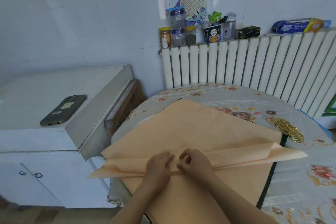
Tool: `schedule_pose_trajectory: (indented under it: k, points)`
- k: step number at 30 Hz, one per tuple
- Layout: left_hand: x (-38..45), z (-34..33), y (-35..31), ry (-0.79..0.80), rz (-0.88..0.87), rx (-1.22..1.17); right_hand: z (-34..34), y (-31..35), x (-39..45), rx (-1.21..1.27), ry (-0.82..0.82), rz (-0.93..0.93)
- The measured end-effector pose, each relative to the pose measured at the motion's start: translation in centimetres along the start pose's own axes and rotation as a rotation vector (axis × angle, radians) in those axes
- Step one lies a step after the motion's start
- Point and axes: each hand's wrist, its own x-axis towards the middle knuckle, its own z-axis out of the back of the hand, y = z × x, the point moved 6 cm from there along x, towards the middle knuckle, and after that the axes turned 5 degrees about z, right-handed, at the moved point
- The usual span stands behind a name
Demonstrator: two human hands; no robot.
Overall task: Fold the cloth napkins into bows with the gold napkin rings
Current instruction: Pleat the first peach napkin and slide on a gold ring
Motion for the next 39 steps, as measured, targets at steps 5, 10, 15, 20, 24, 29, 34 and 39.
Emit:
schedule_pose_trajectory:
  k: [5,10,15,20,24,29,34,39]
  points:
    - [0.8,2.3,3.2,0.128,0.223,0.169,-0.7,1.1,0.2,-0.109,0.058,-0.062]
    - [2.5,3.6,3.9,0.212,0.254,0.162,-0.9,1.4,0.2,-0.166,0.163,-0.073]
    - [3.2,3.7,4.1,0.345,0.269,0.153,-0.8,1.7,0.4,-0.18,0.242,-0.069]
    - [2.7,4.6,2.6,0.247,0.238,0.346,-0.9,1.8,0.6,-0.197,0.258,-0.06]
    - [1.0,4.4,0.8,0.082,0.158,0.322,-1.0,1.6,0.4,-0.205,0.252,-0.038]
    - [-1.4,3.2,-0.1,0.12,0.132,0.075,-1.1,1.3,0.2,-0.171,0.265,-0.028]
    - [-2.7,2.6,-1.3,0.505,0.167,-0.258,-0.4,1.5,-0.2,-0.091,0.233,-0.001]
    - [-3.1,3.8,-1.5,0.641,-0.042,-0.145,-0.5,1.4,-1.0,-0.1,0.158,-0.019]
